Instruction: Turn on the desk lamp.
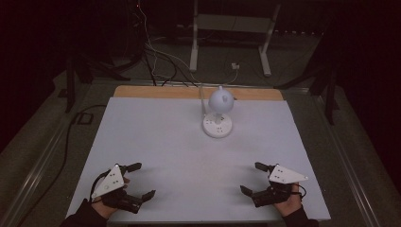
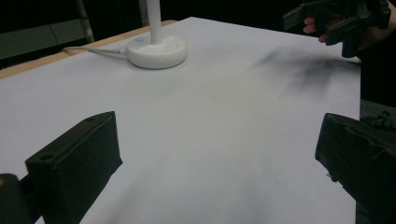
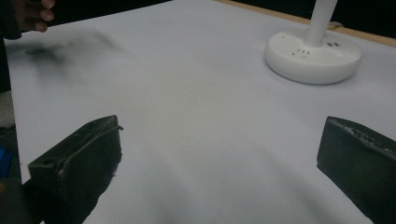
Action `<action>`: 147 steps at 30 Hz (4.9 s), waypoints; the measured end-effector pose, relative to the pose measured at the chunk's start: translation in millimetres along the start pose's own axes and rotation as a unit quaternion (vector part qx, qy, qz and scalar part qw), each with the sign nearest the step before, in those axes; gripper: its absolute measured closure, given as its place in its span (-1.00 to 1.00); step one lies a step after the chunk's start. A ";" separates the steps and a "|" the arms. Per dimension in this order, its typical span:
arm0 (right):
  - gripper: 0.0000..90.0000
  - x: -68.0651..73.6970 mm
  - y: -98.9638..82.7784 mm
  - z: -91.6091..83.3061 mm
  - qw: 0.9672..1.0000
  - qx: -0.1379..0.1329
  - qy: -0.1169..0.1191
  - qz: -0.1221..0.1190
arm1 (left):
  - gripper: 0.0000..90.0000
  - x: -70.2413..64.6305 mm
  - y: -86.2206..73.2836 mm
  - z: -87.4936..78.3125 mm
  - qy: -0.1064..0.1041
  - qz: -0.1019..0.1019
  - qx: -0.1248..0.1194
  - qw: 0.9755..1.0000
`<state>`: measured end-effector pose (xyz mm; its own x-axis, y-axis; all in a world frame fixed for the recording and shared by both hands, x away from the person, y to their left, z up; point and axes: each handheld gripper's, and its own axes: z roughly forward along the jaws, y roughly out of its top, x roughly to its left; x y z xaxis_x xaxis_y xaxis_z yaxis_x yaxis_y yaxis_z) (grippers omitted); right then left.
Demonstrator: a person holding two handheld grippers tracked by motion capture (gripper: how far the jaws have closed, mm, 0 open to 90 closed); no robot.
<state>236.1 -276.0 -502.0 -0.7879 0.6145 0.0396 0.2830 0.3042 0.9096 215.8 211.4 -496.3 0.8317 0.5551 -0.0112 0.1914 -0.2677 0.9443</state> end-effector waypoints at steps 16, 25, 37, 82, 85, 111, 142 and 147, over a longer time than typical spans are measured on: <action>-1.00 2.8 0.0 2.9 1.000 0.014 0.001 -0.001 | -0.99 -1.3 2.2 0.5 0.004 0.007 -0.005 1.000; -1.00 6.0 3.7 2.3 1.000 0.013 0.010 0.005 | -0.99 -2.3 1.6 -1.2 0.005 0.007 -0.005 1.000; -1.00 11.6 7.7 8.6 0.999 0.035 0.018 0.003 | -0.99 -2.7 0.6 -2.0 0.006 0.005 -0.005 1.000; -1.00 7.2 66.0 18.0 0.997 0.013 0.072 -0.002 | -0.99 -3.3 0.5 -2.2 0.006 0.006 -0.006 1.000; -1.00 3.1 70.1 20.3 0.997 0.010 0.071 -0.004 | -0.99 -3.1 0.7 -2.4 0.006 0.005 -0.006 1.000; -1.00 -32.6 92.5 46.2 0.997 -0.009 0.079 0.007 | -0.99 -3.4 0.4 -2.5 0.006 0.004 -0.004 1.000; -1.00 -87.7 107.8 90.3 0.998 0.016 0.053 0.015 | -0.99 -3.1 0.9 -3.1 0.004 0.003 -0.009 1.000; -1.00 -96.5 106.8 98.5 0.999 0.012 0.034 0.025 | -0.99 -2.7 0.8 -3.5 0.005 0.001 -0.010 1.000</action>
<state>396.2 -231.1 -449.4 -0.8070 0.5795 0.1136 0.3352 0.2912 0.8960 211.9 212.4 -494.3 0.8273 0.5617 -0.0055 0.1780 -0.2529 0.9510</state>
